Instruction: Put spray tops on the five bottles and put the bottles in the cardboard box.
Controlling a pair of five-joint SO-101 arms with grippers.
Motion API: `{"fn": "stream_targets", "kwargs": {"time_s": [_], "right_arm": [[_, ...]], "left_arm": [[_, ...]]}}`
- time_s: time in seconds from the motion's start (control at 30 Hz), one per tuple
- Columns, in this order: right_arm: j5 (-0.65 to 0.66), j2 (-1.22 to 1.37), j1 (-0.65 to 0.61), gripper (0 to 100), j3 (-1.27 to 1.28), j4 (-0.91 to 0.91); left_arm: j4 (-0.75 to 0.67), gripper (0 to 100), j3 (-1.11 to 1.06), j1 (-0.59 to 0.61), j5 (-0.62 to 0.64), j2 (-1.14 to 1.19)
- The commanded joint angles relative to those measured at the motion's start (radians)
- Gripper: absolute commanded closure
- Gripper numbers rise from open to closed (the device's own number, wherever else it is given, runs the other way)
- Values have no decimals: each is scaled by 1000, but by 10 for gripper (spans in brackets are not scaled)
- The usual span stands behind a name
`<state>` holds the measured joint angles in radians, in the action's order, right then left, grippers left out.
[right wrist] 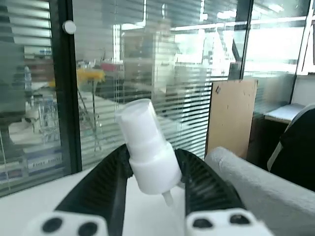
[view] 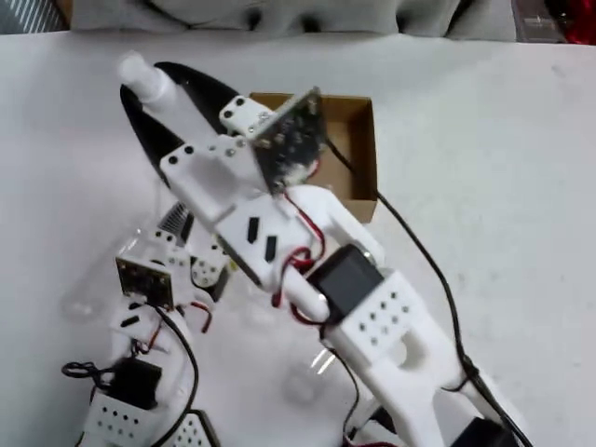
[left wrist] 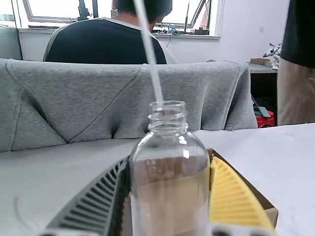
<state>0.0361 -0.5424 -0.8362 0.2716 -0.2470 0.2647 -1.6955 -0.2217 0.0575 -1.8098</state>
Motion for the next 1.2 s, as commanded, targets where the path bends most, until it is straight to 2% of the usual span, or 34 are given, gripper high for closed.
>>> {"fn": "stream_targets", "kwargs": {"time_s": [0.0, 0.13, 0.43, 0.83, 1.17], "right_arm": [[12, 27, 15, 983, -60, -10], [12, 42, 15, 984, -100, -74], [5, 102, 12, 984, -419, -593], [5, 394, 65, 984, -844, -992], [11, 585, 64, 984, -1157, -1282]], "left_arm": [[-11, 979, 3, -4, -11, -19], [-12, 979, 3, 21, -6, -19], [-12, 979, 3, 38, -5, -19], [-12, 979, 3, 39, -5, -19], [-8, 979, 3, 39, -5, -19]]}}
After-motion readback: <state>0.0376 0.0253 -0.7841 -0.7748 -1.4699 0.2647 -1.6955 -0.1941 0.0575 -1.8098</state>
